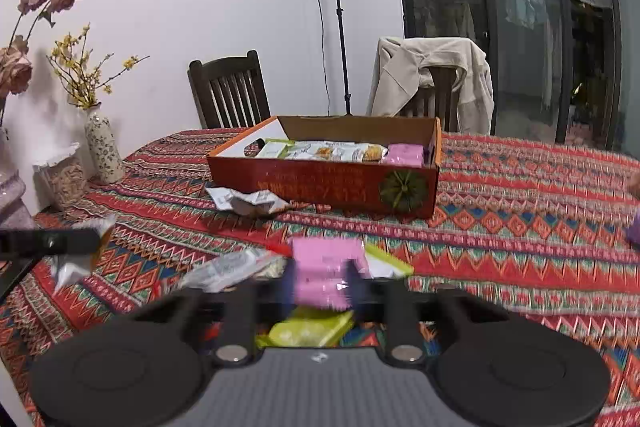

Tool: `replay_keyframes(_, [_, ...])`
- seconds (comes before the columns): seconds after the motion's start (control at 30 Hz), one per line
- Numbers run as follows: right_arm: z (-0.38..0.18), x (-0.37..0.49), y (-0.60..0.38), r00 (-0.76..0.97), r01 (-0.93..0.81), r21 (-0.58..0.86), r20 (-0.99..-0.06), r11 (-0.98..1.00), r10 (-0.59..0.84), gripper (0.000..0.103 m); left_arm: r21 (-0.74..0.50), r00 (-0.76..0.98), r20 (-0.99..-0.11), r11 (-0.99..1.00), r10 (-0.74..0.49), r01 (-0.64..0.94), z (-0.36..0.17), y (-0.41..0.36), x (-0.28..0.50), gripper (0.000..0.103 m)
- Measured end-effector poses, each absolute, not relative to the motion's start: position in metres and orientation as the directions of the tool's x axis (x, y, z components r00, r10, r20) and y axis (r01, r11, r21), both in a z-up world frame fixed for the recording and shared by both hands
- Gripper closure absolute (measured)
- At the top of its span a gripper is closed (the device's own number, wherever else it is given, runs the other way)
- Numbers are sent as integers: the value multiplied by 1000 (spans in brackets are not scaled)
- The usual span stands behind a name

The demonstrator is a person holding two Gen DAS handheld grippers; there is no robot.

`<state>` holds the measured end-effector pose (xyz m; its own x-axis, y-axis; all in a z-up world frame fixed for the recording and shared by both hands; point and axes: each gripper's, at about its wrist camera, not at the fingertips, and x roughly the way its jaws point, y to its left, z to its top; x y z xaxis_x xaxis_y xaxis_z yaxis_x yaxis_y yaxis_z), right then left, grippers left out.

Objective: Organize snacks
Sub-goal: 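Grasp a white packet with the left gripper while the right grasps a pink packet, then carry the white and pink packets into the box and open both grippers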

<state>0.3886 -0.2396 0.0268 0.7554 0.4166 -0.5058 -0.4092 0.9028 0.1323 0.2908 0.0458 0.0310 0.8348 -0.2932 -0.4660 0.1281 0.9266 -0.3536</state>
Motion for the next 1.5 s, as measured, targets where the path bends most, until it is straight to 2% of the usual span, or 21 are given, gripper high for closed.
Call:
replay_keyframes(0.03, [26, 391, -241, 755, -403, 143, -506, 904, 417, 33, -352, 833, -472, 928, -288, 122, 30, 44, 291, 63])
replay_keyframes(0.07, [24, 395, -240, 758, -401, 149, -500, 904, 419, 20, -351, 834, -472, 929, -286, 120, 29, 42, 290, 63])
replay_keyframes(0.1, [23, 401, -238, 759, -408, 149, -492, 901, 426, 20, -352, 835, -470, 928, -287, 121, 29, 40, 289, 63])
replay_keyframes(0.23, [4, 447, -217, 730, -410, 162, -532, 898, 429, 27, -339, 843, -462, 933, -275, 119, 32, 36, 285, 63])
replay_keyframes(0.3, [-10, 466, -208, 710, -393, 156, -575, 906, 407, 41, -335, 847, -463, 936, -263, 108, 34, 38, 281, 63])
replay_keyframes(0.47, [-13, 457, -218, 690, -367, 216, -588, 905, 421, 42, -332, 842, -480, 939, -246, 86, 33, 43, 278, 63])
replay_keyframes(0.6, [2, 404, -240, 742, -346, 199, -541, 917, 397, 42, -343, 826, -485, 931, -288, 124, 28, 32, 278, 63])
replay_keyframes(0.77, [6, 341, -263, 777, -291, 164, -534, 943, 333, 42, -339, 793, -500, 921, -348, 190, 19, 6, 288, 63])
replay_keyframes(1.0, [14, 322, -270, 795, -278, 133, -524, 951, 305, 42, -315, 786, -490, 917, -377, 243, 30, 0, 307, 63])
replay_keyframes(1.13, [39, 347, -269, 807, -331, 143, -470, 933, 358, 42, -215, 850, -406, 939, -336, 269, 79, 14, 349, 63])
replay_keyframes(1.23, [68, 384, -262, 839, -356, 104, -401, 929, 367, 42, -199, 867, -391, 948, -308, 247, 102, 24, 404, 63])
replay_keyframes(1.33, [91, 446, -247, 845, -373, 95, -376, 923, 380, 42, -213, 863, -437, 961, -255, 176, 103, 35, 475, 63])
replay_keyframes(1.5, [88, 556, -216, 785, -367, 142, -483, 919, 388, 42, -244, 814, -539, 965, -218, 97, 70, 48, 566, 63])
